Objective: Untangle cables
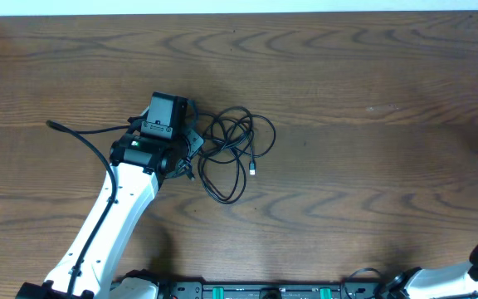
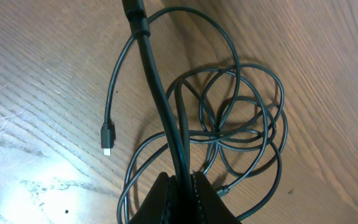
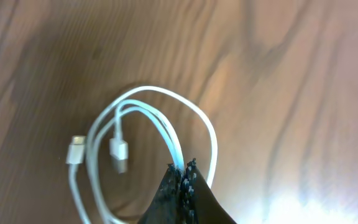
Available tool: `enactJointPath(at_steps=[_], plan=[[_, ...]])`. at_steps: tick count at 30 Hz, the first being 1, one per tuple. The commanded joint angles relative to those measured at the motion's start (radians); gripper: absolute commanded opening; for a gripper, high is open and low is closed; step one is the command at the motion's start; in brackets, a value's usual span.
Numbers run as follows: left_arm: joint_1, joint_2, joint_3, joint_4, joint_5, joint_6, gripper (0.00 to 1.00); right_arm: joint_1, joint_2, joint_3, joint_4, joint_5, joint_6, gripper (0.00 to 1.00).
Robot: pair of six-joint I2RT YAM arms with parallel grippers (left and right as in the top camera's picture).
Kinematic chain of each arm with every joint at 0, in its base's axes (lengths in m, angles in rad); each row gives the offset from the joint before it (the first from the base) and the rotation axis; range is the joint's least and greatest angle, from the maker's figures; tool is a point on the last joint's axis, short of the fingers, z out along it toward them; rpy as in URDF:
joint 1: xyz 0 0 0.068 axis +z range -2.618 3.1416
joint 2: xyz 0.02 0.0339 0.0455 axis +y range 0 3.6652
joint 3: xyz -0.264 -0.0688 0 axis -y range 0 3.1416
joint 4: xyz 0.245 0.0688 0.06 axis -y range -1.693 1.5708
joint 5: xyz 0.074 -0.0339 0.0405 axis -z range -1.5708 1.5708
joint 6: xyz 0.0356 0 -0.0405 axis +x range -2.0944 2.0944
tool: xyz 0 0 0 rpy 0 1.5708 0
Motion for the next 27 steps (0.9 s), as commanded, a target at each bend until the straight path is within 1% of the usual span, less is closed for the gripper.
enactJointPath(at_steps=[1, 3, 9, 10, 11, 12, 14, 15, 17, 20, 22, 24, 27], plan=[[-0.002, 0.001, 0.011, -0.004, -0.016, 0.017, 0.08, -0.054, 0.037, 0.039, 0.026, 0.019, -0.106, 0.01], [-0.002, 0.001, 0.011, -0.003, -0.017, 0.017, 0.08, -0.073, 0.064, 0.068, 0.022, 0.019, -0.142, 0.01], [-0.002, 0.001, 0.011, -0.003, -0.016, 0.017, 0.08, -0.08, 0.154, 0.114, -0.035, 0.011, -0.124, 0.02], [-0.002, 0.001, 0.011, -0.003, -0.016, 0.017, 0.08, -0.08, 0.16, 0.114, -0.043, 0.011, -0.11, 0.08], [-0.002, 0.001, 0.011, -0.003, -0.016, 0.017, 0.08, -0.08, 0.161, 0.114, -0.046, 0.011, -0.098, 0.18], [-0.002, 0.001, 0.011, -0.003, -0.016, 0.017, 0.08, -0.079, 0.161, 0.114, -0.047, 0.009, -0.079, 0.25], [-0.002, 0.001, 0.011, -0.003, -0.016, 0.017, 0.08, -0.08, 0.155, 0.13, -0.066, -0.032, -0.069, 0.32], [-0.002, 0.001, 0.011, -0.003, -0.016, 0.017, 0.08, -0.08, 0.152, 0.146, -0.088, -0.057, -0.068, 0.36], [-0.002, 0.001, 0.011, -0.003, -0.016, 0.017, 0.09, -0.079, 0.145, 0.187, -0.144, -0.107, -0.065, 0.58], [-0.002, 0.001, 0.011, -0.003, -0.015, 0.017, 0.08, -0.079, 0.132, 0.276, -0.256, -0.2, -0.065, 0.98], [-0.002, 0.001, 0.011, -0.003, -0.005, 0.011, 0.08, -0.073, 0.12, 0.344, -0.333, -0.288, -0.065, 0.99], [-0.002, 0.001, 0.011, -0.004, 0.0, -0.027, 0.09, -0.063, 0.107, 0.396, -0.392, -0.377, -0.065, 0.99], [-0.002, 0.001, 0.011, -0.003, 0.045, -0.1, 0.08, -0.039, 0.078, 0.438, -0.454, -0.514, -0.054, 0.99]])
